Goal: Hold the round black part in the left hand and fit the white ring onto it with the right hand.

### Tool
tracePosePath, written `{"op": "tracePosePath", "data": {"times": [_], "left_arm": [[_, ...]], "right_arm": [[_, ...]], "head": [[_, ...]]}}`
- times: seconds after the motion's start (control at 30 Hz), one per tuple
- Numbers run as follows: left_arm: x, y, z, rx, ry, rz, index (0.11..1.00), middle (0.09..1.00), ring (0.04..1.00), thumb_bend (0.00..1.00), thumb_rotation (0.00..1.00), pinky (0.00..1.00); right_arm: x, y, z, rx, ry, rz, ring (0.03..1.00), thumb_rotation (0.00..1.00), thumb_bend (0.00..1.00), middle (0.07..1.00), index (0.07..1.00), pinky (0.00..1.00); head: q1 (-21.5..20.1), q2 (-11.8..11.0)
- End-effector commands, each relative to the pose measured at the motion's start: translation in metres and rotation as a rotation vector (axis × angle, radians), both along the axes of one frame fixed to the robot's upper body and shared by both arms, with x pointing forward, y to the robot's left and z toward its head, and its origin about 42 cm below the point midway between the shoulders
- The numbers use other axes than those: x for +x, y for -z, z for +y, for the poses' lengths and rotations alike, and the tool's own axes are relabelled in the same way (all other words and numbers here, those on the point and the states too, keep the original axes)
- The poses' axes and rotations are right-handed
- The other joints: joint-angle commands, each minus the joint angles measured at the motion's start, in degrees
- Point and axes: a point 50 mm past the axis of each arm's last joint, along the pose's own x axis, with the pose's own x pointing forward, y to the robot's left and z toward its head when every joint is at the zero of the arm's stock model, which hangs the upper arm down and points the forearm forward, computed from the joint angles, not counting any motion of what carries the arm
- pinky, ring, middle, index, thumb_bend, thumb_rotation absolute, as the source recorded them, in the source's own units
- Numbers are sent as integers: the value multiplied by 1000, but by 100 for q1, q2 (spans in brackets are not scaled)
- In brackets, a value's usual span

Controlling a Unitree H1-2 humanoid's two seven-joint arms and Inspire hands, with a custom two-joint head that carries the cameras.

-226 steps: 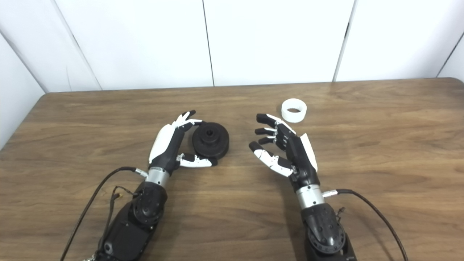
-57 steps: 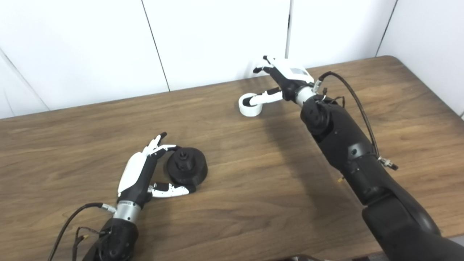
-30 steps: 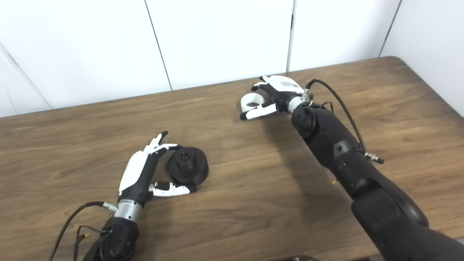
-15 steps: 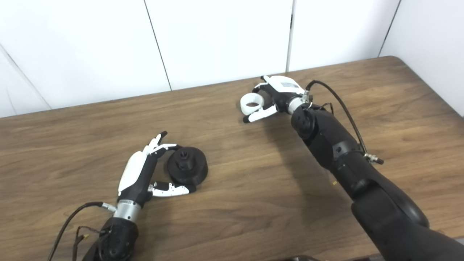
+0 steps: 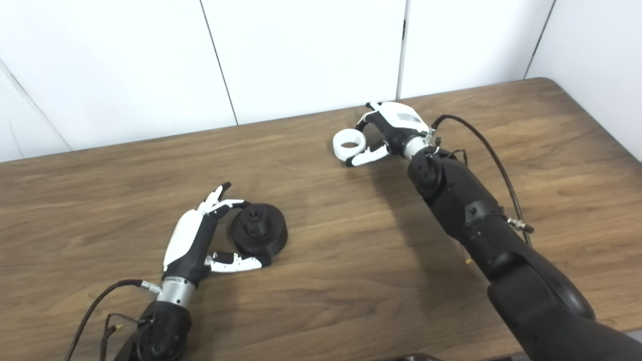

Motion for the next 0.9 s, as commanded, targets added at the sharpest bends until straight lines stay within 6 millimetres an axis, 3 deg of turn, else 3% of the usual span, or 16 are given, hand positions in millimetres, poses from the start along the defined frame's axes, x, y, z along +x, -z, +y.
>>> {"op": "tracePosePath", "data": {"times": [0.0,0.2,0.87], "left_arm": [[-8,7,1,-1,-6,17,685,1000,1000,937,200,1000],[-8,6,0,-4,-2,10,685,1000,1000,936,209,1000],[-8,5,-5,-3,-6,9,680,1000,1000,945,212,1000]], "right_arm": [[11,-30,3,23,-25,-103,1000,401,798,958,650,1000],[11,-30,2,26,-29,-115,1000,369,792,947,638,1000],[10,-27,9,29,-11,-72,1000,444,907,962,720,1000]], "head": [[-4,13],[6,27],[64,94]]}}
